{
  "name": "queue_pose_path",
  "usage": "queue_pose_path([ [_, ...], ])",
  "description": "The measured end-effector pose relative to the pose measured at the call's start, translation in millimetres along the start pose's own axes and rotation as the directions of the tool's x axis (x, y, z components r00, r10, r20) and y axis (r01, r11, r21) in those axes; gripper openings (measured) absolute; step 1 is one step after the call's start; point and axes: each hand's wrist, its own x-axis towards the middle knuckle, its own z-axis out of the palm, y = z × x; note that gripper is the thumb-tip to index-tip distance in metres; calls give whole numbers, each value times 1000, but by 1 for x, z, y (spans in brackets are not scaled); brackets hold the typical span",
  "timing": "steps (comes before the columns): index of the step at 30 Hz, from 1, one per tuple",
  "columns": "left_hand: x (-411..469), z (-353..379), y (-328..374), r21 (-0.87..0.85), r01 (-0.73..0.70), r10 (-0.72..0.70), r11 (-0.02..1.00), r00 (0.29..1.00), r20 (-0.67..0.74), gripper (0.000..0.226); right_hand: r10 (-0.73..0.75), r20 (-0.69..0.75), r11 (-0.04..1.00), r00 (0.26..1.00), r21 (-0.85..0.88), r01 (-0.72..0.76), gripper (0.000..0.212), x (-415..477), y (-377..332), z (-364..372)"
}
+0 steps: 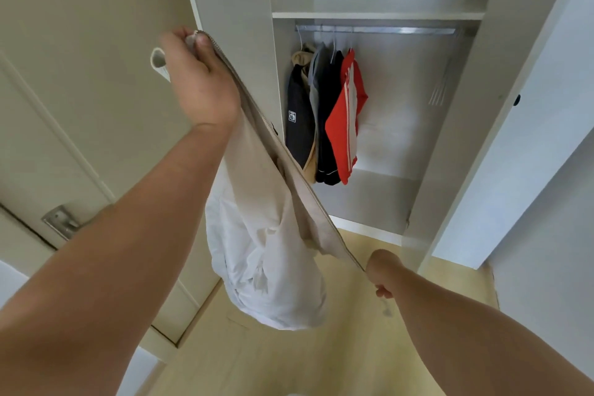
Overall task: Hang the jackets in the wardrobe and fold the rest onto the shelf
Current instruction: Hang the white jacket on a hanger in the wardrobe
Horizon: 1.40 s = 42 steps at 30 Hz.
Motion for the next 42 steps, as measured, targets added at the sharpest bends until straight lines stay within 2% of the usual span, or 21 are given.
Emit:
queue_pose_path([
  [2, -3, 0, -3, -2, -30, 30, 1000, 998, 53, 4, -76, -15, 997, 997, -13, 76, 3, -6, -14, -9],
  [4, -5, -1, -8, 3, -81, 79, 997, 984, 159, 4, -124, -80, 992, 989, 16, 125, 38, -8, -39, -17],
  [6, -4, -2, -14, -10, -97, 96, 995, 953, 288, 2, -236, -193, 953, 952, 143, 266, 53, -25, -76, -33],
  [8, -1, -5, -20, -24, -116, 116, 993, 917, 381, 2, -397, -298, 816, 868, 318, 483, 51, -48, -117, -53],
  [10, 5, -8, -26, -60, -130, 143, 990, 879, 455, 3, -512, -412, 590, 753, 468, 658, 45, -79, -154, -76],
  [12, 10, -12, -32, -101, -120, 155, 988, 845, 511, 3, -575, -466, 380, 673, 577, 723, 41, -110, -180, -96],
  [14, 14, -16, -39, -124, -82, 137, 989, 829, 542, 2, -674, -426, 314, 603, 574, 757, 41, -133, -200, -106],
  [17, 17, -22, -45, -135, -16, 95, 991, 790, 606, 12, -734, -368, 365, 571, 495, 789, 45, -145, -224, -100],
  [20, 19, -23, -54, -114, -4, 81, 993, 730, 679, 18, -671, -536, 402, 511, 315, 859, 22, -141, -240, -90],
  [22, 21, -22, -65, -61, -1, 44, 998, 700, 713, 19, -608, -631, 437, 482, 241, 866, 27, -130, -243, -88],
  [23, 21, -20, -71, -17, -12, 21, 1000, 691, 723, 25, -557, -655, 461, 511, 268, 846, 31, -123, -243, -89],
  [25, 22, -15, -82, 93, -50, -37, 994, 664, 747, 56, -452, -662, 505, 598, 363, 783, 29, -110, -241, -93],
  [27, 20, -6, -92, 150, -84, -70, 985, 602, 795, 75, -403, -620, 539, 673, 434, 722, 19, -98, -239, -100],
  [28, 17, 1, -97, 146, -90, -71, 985, 563, 823, 78, -404, -599, 550, 691, 445, 707, 21, -93, -237, -105],
  [30, 11, 18, -106, 133, -48, -93, 990, 485, 869, 77, -423, -584, 595, 692, 397, 699, 39, -84, -233, -118],
  [32, 4, 41, -116, 151, -26, -127, 988, 420, 899, 73, -425, -623, 662, 657, 281, 695, 46, -70, -226, -130],
  [35, -7, 82, -134, 207, -101, -149, 973, 411, 899, 75, -344, -683, 705, 645, 266, 658, 51, -42, -217, -151],
  [37, -12, 114, -149, 265, -94, -206, 960, 405, 891, 86, -266, -709, 667, 653, 354, 655, 51, -15, -207, -170],
  [39, -13, 148, -165, 321, -109, -263, 941, 363, 894, 91, -190, -743, 644, 642, 399, 653, 50, 14, -200, -193],
  [41, -14, 184, -183, 342, -156, -276, 927, 335, 901, 81, -226, -743, 703, 630, 324, 633, 43, 43, -198, -219],
  [42, -15, 202, -190, 343, -163, -277, 925, 327, 904, 73, -286, -703, 732, 651, 278, 622, 34, 55, -199, -232],
])
